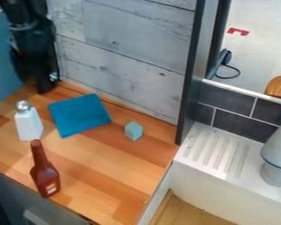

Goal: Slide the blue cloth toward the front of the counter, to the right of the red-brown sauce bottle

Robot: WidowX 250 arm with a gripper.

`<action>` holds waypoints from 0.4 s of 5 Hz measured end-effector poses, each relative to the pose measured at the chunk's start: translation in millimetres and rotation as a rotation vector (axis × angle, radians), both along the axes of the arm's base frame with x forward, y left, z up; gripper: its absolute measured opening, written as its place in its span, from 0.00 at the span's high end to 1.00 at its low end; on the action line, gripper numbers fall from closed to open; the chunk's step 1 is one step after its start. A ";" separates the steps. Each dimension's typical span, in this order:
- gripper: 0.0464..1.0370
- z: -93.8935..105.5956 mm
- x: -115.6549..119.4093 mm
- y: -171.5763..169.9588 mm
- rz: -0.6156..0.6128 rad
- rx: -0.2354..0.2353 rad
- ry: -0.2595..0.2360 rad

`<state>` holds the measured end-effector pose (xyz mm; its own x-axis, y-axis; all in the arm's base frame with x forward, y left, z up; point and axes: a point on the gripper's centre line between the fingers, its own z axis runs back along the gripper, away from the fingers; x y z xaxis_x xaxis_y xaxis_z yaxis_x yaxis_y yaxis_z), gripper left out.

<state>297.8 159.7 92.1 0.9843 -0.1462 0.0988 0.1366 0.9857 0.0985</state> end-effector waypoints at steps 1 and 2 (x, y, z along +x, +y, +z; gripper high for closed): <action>0.04 -20.6 29.5 -6.3 -0.035 0.008 0.058; 0.04 -34.5 51.5 -12.0 -0.051 0.014 0.075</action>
